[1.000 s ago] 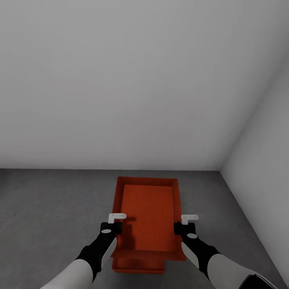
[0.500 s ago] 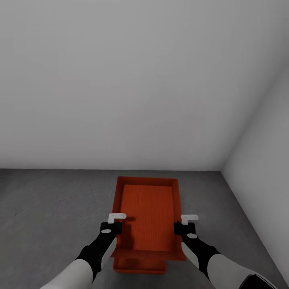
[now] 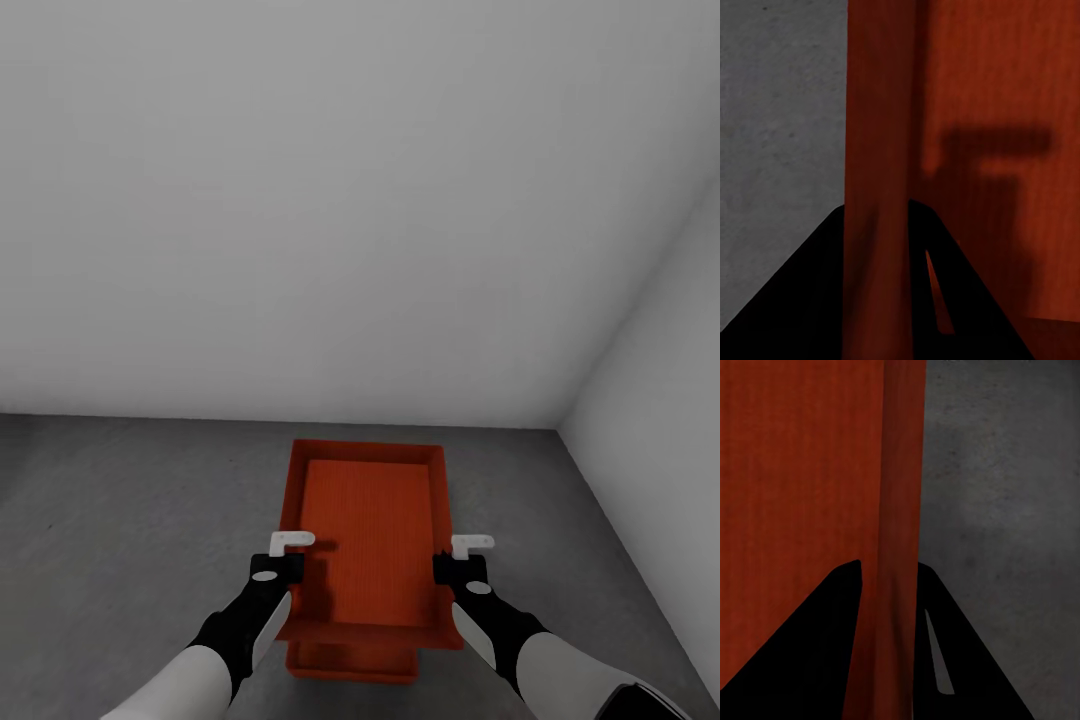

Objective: Move the two storage containers from the living room to the garage. In the garage, place one container on the floor and stack the other container on top of it (either order is fine).

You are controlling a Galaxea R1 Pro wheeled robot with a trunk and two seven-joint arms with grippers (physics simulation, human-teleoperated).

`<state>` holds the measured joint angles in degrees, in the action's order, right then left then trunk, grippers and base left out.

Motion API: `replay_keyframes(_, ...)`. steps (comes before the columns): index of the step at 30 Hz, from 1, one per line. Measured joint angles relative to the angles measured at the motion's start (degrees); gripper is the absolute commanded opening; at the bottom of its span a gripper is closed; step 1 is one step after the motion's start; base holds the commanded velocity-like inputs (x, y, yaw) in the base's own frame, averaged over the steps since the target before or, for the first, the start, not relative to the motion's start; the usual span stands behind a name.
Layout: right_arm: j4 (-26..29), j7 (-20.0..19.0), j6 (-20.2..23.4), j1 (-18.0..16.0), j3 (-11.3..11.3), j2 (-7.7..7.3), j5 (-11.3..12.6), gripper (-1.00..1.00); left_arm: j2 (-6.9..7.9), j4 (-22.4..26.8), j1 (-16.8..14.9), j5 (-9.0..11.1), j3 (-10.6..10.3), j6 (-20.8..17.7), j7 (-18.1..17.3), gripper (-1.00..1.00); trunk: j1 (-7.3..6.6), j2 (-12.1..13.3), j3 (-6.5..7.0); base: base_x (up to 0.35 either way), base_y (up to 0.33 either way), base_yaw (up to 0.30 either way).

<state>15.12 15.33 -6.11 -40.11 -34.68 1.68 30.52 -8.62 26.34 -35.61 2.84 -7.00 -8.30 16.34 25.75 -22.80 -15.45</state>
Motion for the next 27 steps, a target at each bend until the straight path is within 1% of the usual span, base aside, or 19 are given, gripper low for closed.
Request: replay_keyframes(27, 0.0, -0.1, 0.0, 0.0, -0.1, -0.07, 0.1, -1.00, -0.05, 0.0, 0.0, 0.3, -0.3, 0.0, 0.3, -1.00, 0.00, 0.0, 0.00, 0.000, 0.000, 0.000)
